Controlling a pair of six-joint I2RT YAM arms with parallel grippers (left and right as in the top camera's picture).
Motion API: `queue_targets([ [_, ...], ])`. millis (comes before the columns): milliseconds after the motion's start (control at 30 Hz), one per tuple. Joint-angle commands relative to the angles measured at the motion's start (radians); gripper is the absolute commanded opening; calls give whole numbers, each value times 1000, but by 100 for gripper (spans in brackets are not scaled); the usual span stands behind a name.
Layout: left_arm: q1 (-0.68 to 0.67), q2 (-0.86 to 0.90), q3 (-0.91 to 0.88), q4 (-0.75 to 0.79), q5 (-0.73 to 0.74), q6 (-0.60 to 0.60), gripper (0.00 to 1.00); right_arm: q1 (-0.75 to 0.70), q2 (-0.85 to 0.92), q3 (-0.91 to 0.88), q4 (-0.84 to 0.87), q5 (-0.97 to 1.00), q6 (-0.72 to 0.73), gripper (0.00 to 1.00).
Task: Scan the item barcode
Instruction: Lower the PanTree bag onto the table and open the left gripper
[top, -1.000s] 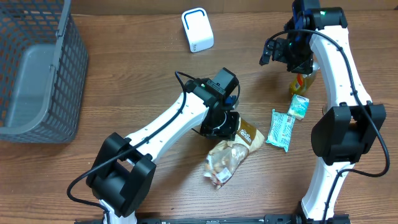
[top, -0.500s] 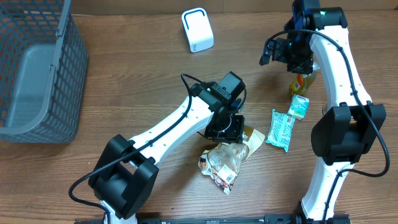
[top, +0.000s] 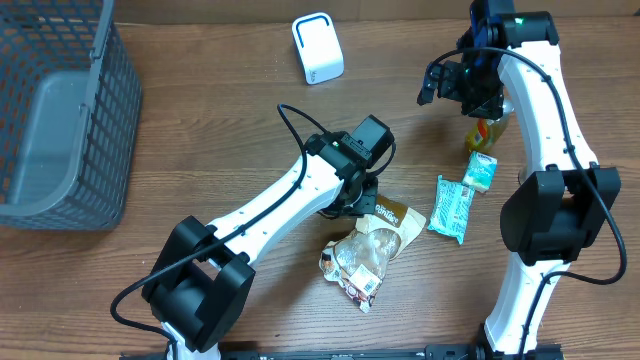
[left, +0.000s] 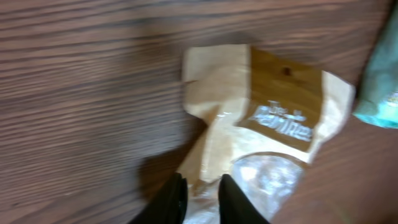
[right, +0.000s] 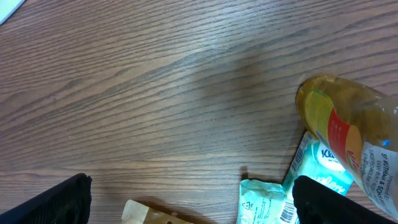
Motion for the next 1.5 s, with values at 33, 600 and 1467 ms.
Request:
queue_targets([
  [33,-6,2,-12,-55,-69,74,7,-1,-18,25,4,-6,-4,100],
  [600,-6,2,-42,-92,176,547,71,-1,-18,25,4,-6,-4,100],
  [1467,-7,2,-252,121,290,311,59,-1,-18,25,4,-6,-4,100],
])
